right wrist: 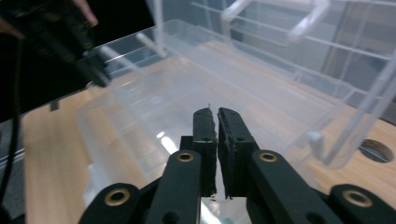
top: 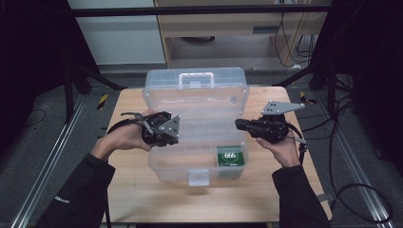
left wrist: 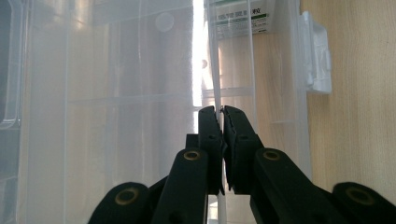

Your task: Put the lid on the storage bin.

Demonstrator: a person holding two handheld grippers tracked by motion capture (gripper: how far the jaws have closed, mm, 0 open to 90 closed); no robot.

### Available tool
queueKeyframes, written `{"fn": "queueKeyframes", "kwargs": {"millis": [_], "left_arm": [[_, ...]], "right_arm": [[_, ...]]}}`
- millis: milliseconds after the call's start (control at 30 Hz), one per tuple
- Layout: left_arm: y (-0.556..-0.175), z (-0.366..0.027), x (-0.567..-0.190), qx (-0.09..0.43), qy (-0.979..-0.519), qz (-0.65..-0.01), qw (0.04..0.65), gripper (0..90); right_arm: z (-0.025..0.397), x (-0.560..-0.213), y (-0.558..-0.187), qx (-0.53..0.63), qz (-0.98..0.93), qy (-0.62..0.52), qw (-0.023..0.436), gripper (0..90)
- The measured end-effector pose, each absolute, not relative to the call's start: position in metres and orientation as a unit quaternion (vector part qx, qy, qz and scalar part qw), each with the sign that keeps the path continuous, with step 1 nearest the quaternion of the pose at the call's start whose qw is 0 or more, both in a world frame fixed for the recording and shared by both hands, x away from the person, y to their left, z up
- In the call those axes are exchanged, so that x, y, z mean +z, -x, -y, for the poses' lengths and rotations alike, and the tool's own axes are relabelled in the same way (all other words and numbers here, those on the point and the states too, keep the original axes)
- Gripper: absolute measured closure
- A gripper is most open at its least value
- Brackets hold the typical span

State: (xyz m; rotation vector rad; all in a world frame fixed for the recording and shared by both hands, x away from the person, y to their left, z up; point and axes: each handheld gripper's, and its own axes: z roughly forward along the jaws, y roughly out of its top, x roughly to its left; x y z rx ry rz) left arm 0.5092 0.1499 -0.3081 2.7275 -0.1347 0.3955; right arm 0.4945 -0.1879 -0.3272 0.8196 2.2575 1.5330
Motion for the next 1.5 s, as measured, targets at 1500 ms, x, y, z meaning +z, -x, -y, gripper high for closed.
{"fn": "queueKeyframes", "kwargs": {"millis": [1500], "left_arm": [[-0.493, -0.159, -0.329, 0.135, -0.953, 0.023, 0.271, 68.1]], "right_arm": [[0.206, -0.345, -0.518, 0.528, -0.748, -0.367, 0.163, 89.8]]}}
